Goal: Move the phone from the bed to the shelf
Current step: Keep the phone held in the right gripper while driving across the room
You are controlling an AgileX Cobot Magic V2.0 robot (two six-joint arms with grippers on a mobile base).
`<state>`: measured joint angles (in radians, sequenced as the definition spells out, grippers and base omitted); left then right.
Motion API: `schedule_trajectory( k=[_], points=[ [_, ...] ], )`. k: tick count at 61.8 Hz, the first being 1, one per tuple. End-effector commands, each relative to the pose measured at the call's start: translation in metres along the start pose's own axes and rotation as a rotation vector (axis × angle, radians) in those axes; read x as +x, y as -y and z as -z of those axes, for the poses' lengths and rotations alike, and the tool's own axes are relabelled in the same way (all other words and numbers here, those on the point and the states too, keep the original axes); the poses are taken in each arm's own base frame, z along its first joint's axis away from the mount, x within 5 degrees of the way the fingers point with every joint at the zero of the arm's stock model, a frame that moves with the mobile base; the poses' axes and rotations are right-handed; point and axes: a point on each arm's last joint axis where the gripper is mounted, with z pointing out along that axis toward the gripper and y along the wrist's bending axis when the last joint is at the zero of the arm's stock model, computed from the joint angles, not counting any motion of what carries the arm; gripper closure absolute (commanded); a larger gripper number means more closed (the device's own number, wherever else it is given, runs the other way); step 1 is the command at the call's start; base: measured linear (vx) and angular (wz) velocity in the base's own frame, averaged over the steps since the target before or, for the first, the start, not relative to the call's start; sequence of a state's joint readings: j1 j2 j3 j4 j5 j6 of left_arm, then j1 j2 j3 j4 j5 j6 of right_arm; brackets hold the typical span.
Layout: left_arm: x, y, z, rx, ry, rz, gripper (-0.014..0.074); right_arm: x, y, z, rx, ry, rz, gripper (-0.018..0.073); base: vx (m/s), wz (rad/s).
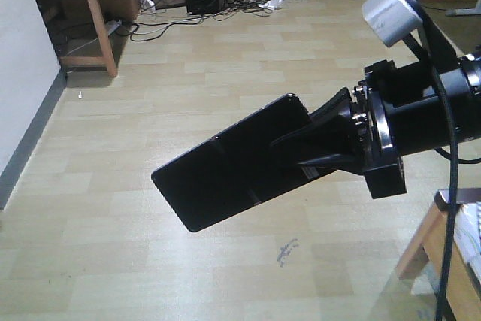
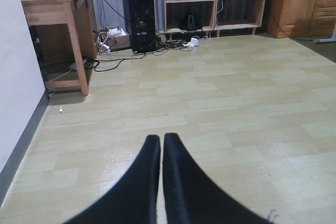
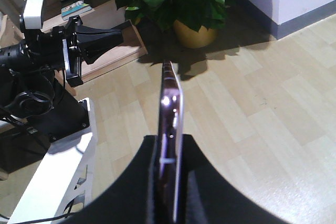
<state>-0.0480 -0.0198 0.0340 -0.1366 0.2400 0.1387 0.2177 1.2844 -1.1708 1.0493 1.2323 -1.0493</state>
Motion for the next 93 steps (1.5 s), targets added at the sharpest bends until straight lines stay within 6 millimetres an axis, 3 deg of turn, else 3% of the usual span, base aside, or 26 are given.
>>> schedule_trajectory(
  k=[1,93],
  points=[
    [-0.0060,-0.0006,0.0003,-0.004,0.076,0.012,0.0596,-0.0122,-0.0183,0.0107,-0.073,0.076,0.022,0.0561,0.30,0.10],
    [-0.0060,-0.0006,0.0003,-0.004,0.076,0.012,0.0596,-0.0122,-0.0183,0.0107,-0.073,0.076,0.022,0.0561,0.38,0.03]
  ],
)
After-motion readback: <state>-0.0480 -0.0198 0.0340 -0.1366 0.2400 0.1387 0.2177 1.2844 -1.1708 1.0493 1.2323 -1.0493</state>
